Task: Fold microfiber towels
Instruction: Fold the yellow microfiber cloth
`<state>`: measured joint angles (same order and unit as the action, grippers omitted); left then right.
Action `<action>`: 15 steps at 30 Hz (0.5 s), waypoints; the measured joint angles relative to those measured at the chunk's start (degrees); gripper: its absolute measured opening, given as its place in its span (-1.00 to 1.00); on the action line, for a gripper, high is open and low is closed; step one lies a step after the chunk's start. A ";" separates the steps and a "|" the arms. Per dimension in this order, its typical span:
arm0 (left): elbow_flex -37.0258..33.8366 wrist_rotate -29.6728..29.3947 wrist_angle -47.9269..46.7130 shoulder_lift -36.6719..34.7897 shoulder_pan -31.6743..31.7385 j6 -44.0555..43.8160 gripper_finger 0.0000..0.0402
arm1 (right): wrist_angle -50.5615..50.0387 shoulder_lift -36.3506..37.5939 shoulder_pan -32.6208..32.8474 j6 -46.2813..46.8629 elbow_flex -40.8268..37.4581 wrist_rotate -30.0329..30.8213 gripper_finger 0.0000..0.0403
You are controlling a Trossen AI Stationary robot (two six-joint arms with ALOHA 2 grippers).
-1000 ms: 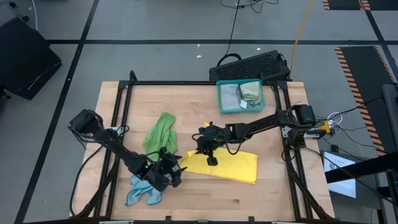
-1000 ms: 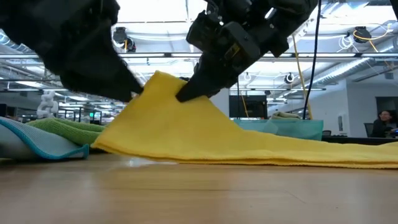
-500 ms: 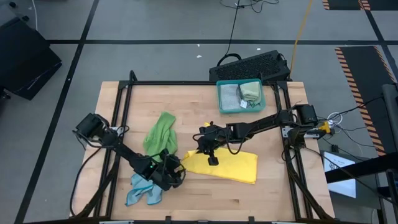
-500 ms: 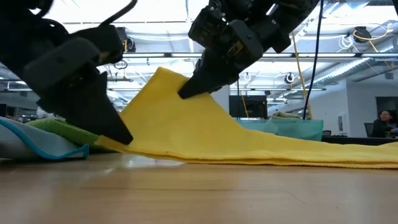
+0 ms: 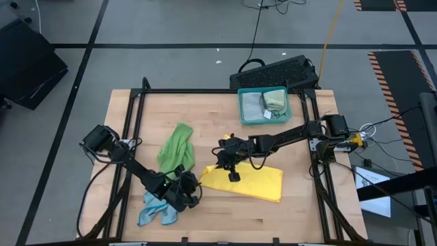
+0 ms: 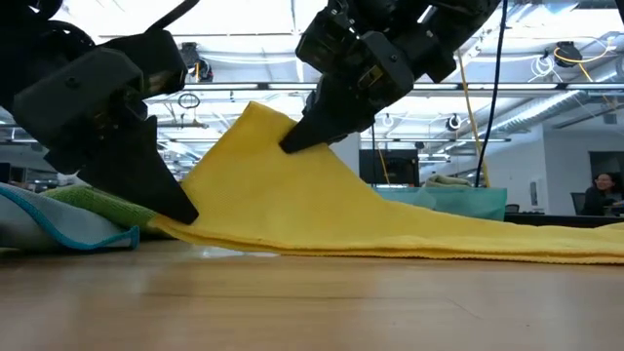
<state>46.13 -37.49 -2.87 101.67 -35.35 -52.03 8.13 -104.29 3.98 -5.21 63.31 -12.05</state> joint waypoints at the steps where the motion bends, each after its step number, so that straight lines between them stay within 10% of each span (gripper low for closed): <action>1: 0.00 -0.03 0.00 0.00 -0.01 0.01 -0.94 | 0.04 0.00 0.09 0.00 0.00 0.00 -0.91; 15: 0.00 -1.51 -0.39 0.00 0.06 0.87 -0.98 | 8.14 -0.67 0.19 -4.79 0.03 -5.91 0.07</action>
<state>46.13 -38.99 -3.27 101.67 -35.29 -51.16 16.27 -104.96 4.17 -10.00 63.34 -17.95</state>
